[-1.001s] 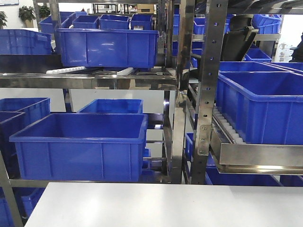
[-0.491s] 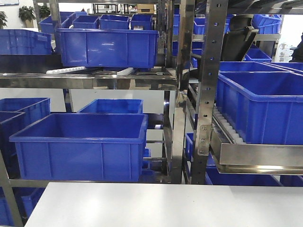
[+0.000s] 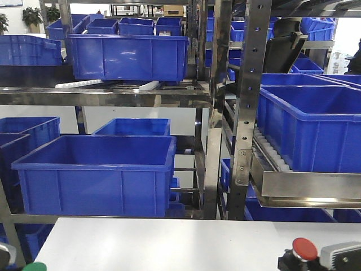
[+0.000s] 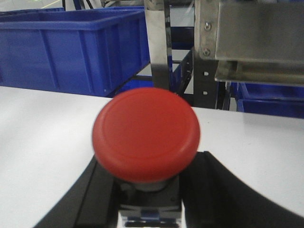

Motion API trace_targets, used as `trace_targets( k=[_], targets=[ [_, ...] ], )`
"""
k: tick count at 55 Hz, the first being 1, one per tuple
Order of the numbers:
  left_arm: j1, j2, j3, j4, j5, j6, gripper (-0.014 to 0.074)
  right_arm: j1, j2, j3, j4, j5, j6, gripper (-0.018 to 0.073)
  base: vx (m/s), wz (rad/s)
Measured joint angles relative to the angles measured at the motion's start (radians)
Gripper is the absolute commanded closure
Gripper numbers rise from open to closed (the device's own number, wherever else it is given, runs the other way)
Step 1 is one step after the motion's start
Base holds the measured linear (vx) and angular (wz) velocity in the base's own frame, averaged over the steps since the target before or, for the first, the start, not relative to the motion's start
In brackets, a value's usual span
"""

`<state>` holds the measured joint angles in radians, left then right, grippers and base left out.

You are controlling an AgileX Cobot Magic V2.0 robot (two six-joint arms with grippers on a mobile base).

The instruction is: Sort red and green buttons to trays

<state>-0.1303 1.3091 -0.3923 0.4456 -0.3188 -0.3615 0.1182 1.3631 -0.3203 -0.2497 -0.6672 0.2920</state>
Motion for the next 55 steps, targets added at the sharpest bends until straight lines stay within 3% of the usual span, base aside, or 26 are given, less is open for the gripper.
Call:
trace_targets(
  k=[9,13,18,24,32,41,47,55],
  targets=[
    [-0.016,-0.195,-0.045,0.126,0.212,-0.152,0.0596,0.000,-0.270,-0.046,-0.094,0.317,0.097,0.0569,0.00,0.00],
    [-0.043,-0.275,-0.047,0.148,0.276,-0.180,0.0596,0.000,-0.377,-0.065,-0.126,0.443,0.125,0.0569,0.00,0.00],
    [-0.093,-0.363,-0.047,0.139,0.360,-0.190,0.0596,0.000,-0.507,-0.073,-0.150,0.568,0.138,0.0569,0.00,0.00],
    [-0.158,-0.464,-0.047,0.072,0.476,-0.187,0.0596,0.000,-0.649,-0.073,-0.151,0.695,0.143,0.0569,0.00,0.00],
    [-0.229,-0.607,-0.047,-0.063,0.635,-0.098,0.0596,0.000,-0.827,-0.073,-0.141,0.827,0.143,0.0569,0.00,0.00],
    [-0.253,-0.730,-0.047,-0.219,0.704,0.023,0.0596,0.000,-0.962,-0.073,-0.052,0.999,0.116,0.0569,0.00,0.00],
    [-0.255,-0.794,-0.047,-0.250,0.706,0.087,0.0596,0.000,-1.011,-0.073,-0.002,1.057,0.010,0.0569,0.00,0.00],
    [-0.255,-0.816,-0.047,-0.255,0.685,0.108,0.0596,0.000,-1.026,-0.073,0.042,1.024,-0.164,0.0569,0.00,0.00]
  ],
)
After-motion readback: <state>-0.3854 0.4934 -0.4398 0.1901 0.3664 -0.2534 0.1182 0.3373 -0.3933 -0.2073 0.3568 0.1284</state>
